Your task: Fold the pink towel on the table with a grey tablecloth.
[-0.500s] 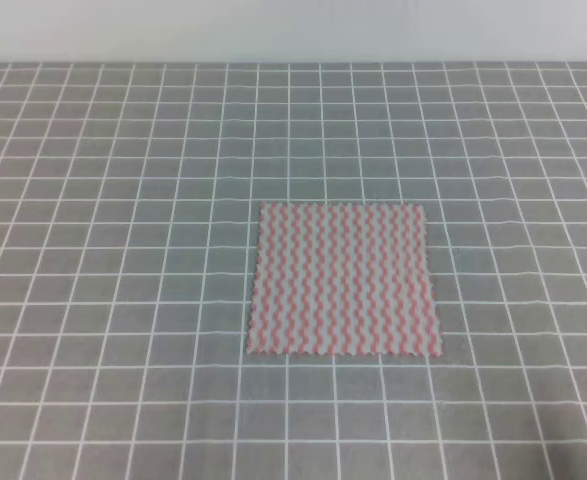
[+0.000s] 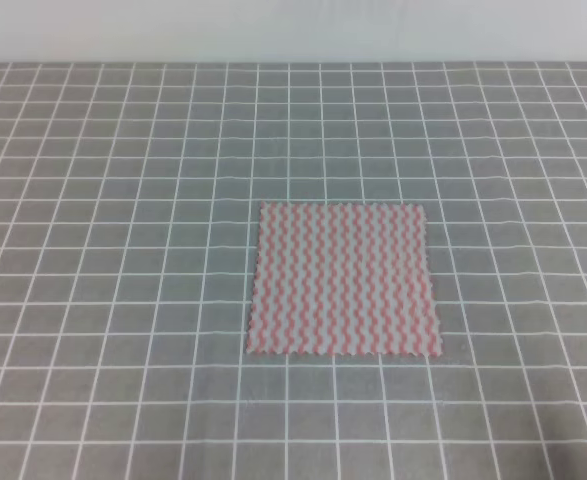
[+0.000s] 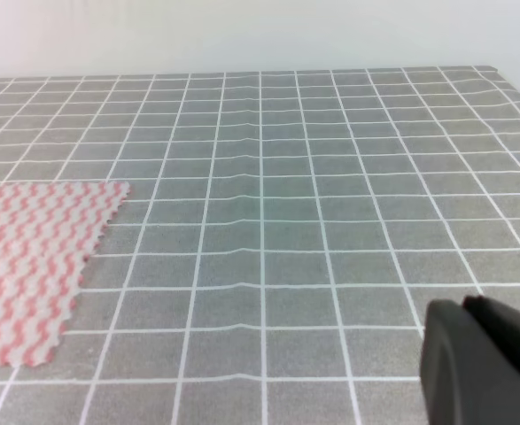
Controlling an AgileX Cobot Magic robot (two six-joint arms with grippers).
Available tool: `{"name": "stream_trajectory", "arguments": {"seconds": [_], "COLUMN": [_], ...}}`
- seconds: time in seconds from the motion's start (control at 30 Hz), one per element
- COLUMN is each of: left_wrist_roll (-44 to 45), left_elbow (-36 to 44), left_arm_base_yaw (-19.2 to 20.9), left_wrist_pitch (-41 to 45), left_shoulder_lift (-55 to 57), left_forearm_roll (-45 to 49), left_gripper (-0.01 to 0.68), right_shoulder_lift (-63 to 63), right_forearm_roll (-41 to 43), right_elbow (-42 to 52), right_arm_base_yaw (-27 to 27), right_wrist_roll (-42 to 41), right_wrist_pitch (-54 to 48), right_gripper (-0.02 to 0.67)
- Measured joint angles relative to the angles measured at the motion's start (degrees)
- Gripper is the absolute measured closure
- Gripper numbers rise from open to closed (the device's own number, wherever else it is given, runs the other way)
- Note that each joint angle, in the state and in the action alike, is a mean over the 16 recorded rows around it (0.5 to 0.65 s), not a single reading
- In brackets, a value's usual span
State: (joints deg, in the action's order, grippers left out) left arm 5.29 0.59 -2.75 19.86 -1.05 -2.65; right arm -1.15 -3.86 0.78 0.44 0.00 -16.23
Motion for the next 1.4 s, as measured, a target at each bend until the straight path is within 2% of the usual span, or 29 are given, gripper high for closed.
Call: {"name": "stream_trajectory", "arguments": {"seconds": [1.4], "left_wrist_roll": [0.01], "left_elbow": [0.08], "left_arm_base_yaw": [0.02], "left_wrist_pitch": [-0.06], "left_shoulder_lift": [-0.50], "left_forearm_roll": [-0.01], "left_gripper": [0.675], "right_shoulder_lift": [-0.26], "right_forearm_roll": [0.38], "right_elbow": [0.37], "right_arm_base_yaw": [0.00], "right_wrist_roll": [0.00], "right_wrist_pitch": [0.44], "right_gripper": [0.665]}}
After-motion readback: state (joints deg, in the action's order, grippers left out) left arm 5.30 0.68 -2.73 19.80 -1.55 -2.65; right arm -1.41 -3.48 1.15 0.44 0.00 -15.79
